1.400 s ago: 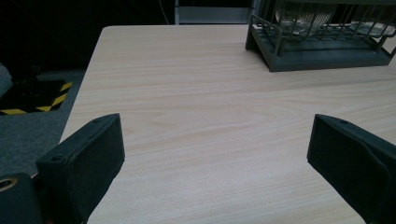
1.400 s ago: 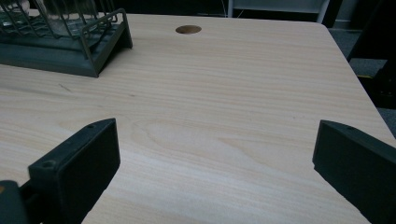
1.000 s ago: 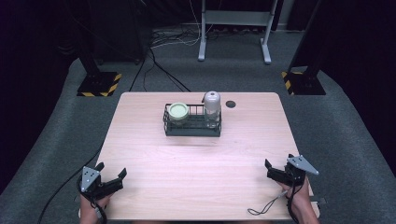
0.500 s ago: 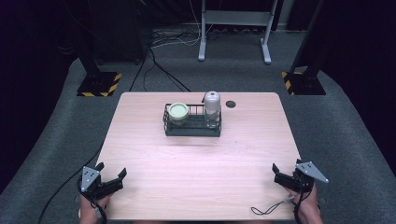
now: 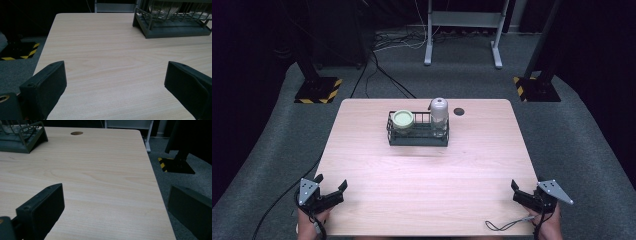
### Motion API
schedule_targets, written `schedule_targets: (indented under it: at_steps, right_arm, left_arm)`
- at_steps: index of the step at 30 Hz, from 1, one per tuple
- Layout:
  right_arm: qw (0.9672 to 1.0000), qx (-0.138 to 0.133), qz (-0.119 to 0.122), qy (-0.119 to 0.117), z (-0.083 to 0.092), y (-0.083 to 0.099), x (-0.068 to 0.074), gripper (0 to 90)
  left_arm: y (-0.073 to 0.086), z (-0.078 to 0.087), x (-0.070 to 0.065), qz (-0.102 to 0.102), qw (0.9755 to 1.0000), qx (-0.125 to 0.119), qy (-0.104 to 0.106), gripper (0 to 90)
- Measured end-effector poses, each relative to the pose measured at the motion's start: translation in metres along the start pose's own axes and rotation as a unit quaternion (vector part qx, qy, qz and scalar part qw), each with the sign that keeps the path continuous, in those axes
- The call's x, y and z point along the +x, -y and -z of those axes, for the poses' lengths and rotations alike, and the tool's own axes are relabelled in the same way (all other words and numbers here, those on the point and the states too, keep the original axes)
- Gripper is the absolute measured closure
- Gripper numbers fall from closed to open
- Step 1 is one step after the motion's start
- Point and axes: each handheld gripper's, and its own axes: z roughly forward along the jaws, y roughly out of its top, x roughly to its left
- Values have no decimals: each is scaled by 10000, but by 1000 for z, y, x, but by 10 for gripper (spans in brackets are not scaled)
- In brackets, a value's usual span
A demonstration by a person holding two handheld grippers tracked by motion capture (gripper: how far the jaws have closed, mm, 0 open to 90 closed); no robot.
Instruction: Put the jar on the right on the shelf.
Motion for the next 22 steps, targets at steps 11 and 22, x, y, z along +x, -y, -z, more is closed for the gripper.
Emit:
schedule_targets:
  at_steps: [11, 22]
  right_arm:
    - [9996, -10, -275, -24, 3, 2, -8, 2]
    - [9996, -7, -294, 42, 2, 3, -6, 0]
  left_arm:
    - [0, 0, 1, 42, 10000, 0, 9, 39]
    - [-1, -2, 1, 64, 10000, 76, 10, 40]
